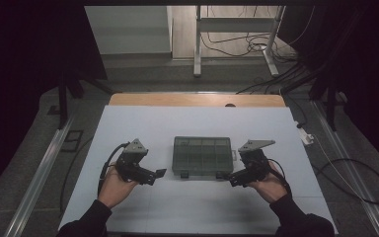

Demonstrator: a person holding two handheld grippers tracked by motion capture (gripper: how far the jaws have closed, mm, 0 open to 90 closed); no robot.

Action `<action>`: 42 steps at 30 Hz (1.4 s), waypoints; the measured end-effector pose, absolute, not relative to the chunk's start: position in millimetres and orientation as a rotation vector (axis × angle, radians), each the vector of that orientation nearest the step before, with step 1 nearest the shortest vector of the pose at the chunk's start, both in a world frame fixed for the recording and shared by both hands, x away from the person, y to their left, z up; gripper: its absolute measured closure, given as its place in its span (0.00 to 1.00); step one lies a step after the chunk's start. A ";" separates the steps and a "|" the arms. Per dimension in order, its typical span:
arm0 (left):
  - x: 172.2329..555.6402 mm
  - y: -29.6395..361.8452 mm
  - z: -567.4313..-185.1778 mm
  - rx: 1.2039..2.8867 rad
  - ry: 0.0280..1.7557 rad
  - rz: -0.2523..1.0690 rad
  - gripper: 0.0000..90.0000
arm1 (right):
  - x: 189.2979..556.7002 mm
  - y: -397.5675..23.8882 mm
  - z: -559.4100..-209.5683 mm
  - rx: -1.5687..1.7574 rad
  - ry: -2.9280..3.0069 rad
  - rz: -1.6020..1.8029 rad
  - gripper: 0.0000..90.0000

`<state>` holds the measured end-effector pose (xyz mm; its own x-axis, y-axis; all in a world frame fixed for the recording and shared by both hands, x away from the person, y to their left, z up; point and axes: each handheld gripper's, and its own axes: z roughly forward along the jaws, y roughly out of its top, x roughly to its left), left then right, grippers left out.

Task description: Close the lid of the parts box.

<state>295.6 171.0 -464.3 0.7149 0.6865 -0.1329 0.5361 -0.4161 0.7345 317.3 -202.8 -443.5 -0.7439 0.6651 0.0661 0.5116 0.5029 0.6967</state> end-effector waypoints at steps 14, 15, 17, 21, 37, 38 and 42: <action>283.4 181.0 -462.5 2.088 0.942 0.251 0.00 | 307.5 -211.2 -439.8 1.017 2.514 1.081 0.00; 282.8 181.5 -462.4 2.086 0.942 0.252 0.00 | 306.6 -212.2 -439.3 1.017 2.513 1.084 0.00; 280.9 183.1 -462.1 2.082 0.943 0.255 0.00 | 305.1 -213.8 -438.7 1.015 2.509 1.085 0.00; 277.9 185.4 -461.7 2.075 0.943 0.254 0.00 | 302.7 -216.2 -438.0 1.017 2.502 1.092 0.00; 263.5 193.1 -459.4 2.047 0.939 0.277 0.00 | 289.9 -223.6 -436.8 1.023 2.485 1.094 0.00; 262.6 193.5 -459.3 2.046 0.941 0.278 0.00 | 289.3 -224.0 -436.8 1.023 2.487 1.093 0.00; 259.1 195.7 -458.4 2.039 0.942 0.284 0.00 | 286.5 -225.5 -436.9 1.032 2.487 1.093 0.00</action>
